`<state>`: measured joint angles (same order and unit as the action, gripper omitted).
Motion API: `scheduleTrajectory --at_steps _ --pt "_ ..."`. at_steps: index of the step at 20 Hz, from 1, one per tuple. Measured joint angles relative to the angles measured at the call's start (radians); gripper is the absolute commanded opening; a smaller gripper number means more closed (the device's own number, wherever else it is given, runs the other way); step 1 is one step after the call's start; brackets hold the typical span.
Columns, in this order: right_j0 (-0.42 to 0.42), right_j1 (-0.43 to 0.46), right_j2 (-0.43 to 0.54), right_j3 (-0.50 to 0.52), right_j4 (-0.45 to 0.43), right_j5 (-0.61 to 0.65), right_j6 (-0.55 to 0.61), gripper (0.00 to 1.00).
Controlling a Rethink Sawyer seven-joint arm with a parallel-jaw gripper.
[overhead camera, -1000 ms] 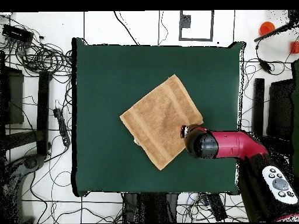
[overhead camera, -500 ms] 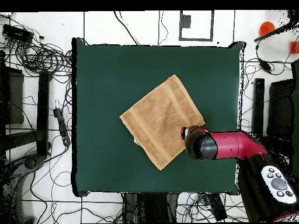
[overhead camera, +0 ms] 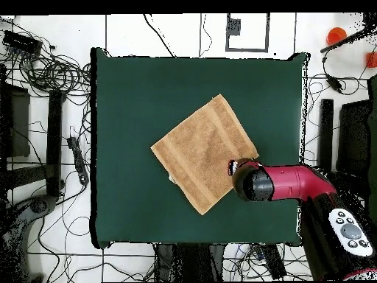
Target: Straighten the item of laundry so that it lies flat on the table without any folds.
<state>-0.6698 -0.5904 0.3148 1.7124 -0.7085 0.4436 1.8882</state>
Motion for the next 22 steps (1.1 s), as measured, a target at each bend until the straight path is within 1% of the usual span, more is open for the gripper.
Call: scheduleTrajectory --at_steps 5,11,16,20,22 --pt "0.001 0.000 0.000 -0.001 -0.003 0.000 0.000 1.00" --pt "0.035 -0.010 -0.005 -0.019 -0.003 0.032 0.000 1.00" --pt "0.080 -0.058 -0.004 -0.025 0.002 0.129 0.000 1.00" --pt "0.077 -0.114 -0.004 -0.025 0.012 0.205 0.000 1.00" --pt "0.069 -0.126 -0.004 -0.025 0.012 0.216 0.000 1.00"
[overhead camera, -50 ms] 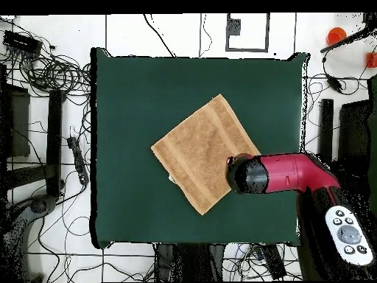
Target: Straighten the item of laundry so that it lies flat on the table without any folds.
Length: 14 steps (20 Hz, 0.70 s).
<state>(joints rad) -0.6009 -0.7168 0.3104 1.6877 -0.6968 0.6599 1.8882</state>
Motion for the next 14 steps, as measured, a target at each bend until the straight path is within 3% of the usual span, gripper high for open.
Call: scheduleTrajectory --at_steps 14 --pt "-0.044 -0.014 0.000 -0.001 -0.001 0.011 0.000 1.00"
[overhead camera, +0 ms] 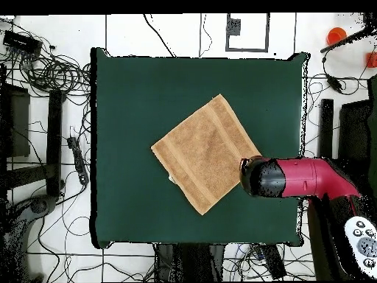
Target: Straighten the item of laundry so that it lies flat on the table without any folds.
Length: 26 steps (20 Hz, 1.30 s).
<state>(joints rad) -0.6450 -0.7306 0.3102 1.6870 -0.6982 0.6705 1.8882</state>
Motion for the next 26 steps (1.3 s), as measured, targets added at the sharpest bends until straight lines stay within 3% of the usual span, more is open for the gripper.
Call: scheduleTrajectory --at_steps 26 --pt "-0.028 0.151 0.063 -0.006 -0.003 -0.175 0.000 1.00"
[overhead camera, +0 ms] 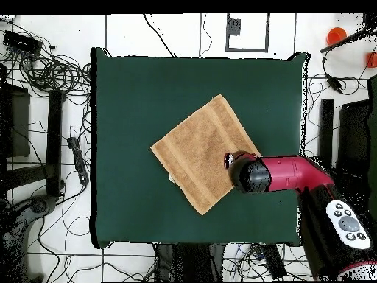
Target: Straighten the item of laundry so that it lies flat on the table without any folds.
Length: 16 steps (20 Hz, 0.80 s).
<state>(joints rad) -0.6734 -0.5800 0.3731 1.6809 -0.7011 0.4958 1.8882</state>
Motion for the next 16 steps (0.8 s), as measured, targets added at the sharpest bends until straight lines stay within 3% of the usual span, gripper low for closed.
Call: scheduleTrajectory --at_steps 16 --pt "-0.004 0.112 0.000 -0.024 -0.033 -0.071 0.000 1.00"
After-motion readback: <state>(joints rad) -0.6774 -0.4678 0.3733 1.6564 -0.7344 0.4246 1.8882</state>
